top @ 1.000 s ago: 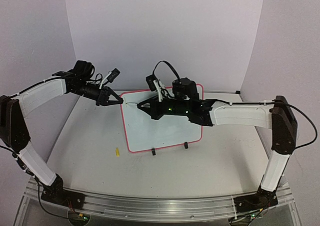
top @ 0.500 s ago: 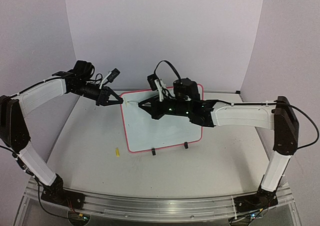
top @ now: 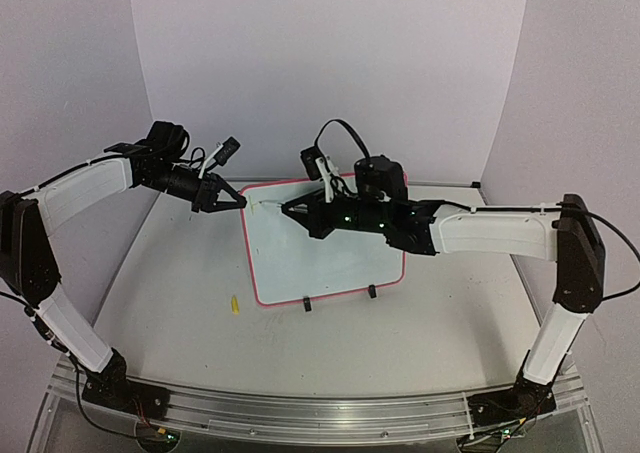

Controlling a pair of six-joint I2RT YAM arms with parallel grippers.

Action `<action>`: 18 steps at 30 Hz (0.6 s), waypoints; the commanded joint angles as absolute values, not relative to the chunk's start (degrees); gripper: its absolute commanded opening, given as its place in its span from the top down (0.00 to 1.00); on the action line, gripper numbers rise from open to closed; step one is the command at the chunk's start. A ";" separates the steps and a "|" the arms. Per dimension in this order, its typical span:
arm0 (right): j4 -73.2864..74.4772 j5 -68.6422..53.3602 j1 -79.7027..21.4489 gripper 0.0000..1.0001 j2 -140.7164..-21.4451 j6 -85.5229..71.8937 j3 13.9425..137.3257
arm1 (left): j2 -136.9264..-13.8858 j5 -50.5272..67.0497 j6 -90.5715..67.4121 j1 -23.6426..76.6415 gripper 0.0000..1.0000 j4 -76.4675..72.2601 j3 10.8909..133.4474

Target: Write a sentence on the whiteboard

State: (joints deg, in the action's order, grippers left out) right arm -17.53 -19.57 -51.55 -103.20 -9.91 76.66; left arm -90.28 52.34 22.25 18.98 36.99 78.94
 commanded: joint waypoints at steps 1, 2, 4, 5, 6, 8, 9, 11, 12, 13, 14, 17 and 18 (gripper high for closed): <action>-20.65 -22.16 -51.18 1.00 -98.39 -9.25 75.86 | -88.48 52.07 23.06 19.31 1.00 37.53 79.45; -20.65 -22.06 -51.17 1.00 -98.15 -9.21 75.90 | -88.42 52.05 23.05 19.33 1.00 37.54 79.45; -20.65 -21.70 -51.21 1.00 -98.15 -9.05 76.31 | -88.42 52.11 23.03 19.33 1.00 37.53 79.45; -20.65 -21.37 -51.16 1.00 -98.38 -8.99 76.54 | -88.44 52.10 23.05 19.34 1.00 37.53 79.45; -20.56 -20.98 -51.16 1.00 -98.69 -8.94 76.93 | -88.50 52.08 23.08 19.34 1.00 37.53 79.46; -20.05 -20.37 -51.15 1.00 -99.48 -8.78 77.91 | -88.55 52.07 23.04 19.34 1.00 37.53 79.47; -19.75 -20.31 -51.15 1.00 -99.93 -8.71 78.41 | -88.52 52.05 23.04 19.34 1.00 37.53 79.50; -19.41 -20.30 -51.15 1.00 -100.76 -8.69 79.26 | -88.60 52.08 23.03 19.34 1.00 37.58 79.45; -19.24 -20.28 -51.17 1.00 -101.23 -8.67 79.66 | -88.60 52.01 23.05 19.34 1.00 37.56 79.45; -19.08 -20.21 -51.20 1.00 -101.59 -8.61 80.04 | -88.59 52.03 23.08 19.34 1.00 37.56 79.45; -18.89 -20.11 -51.17 1.00 -101.92 -8.53 80.39 | -88.60 52.07 23.09 19.34 1.00 37.60 79.45; -18.40 -19.73 -51.16 1.00 -102.79 -8.30 81.30 | -88.65 51.96 23.07 19.34 1.00 37.62 79.46; -18.21 -19.60 -51.15 1.00 -103.03 -8.27 81.57 | -88.65 51.98 23.04 19.36 1.00 37.62 79.46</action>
State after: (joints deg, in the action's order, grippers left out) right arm -18.13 -20.42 -51.40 -101.55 -9.07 78.42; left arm -90.28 52.36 22.33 19.05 37.01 78.94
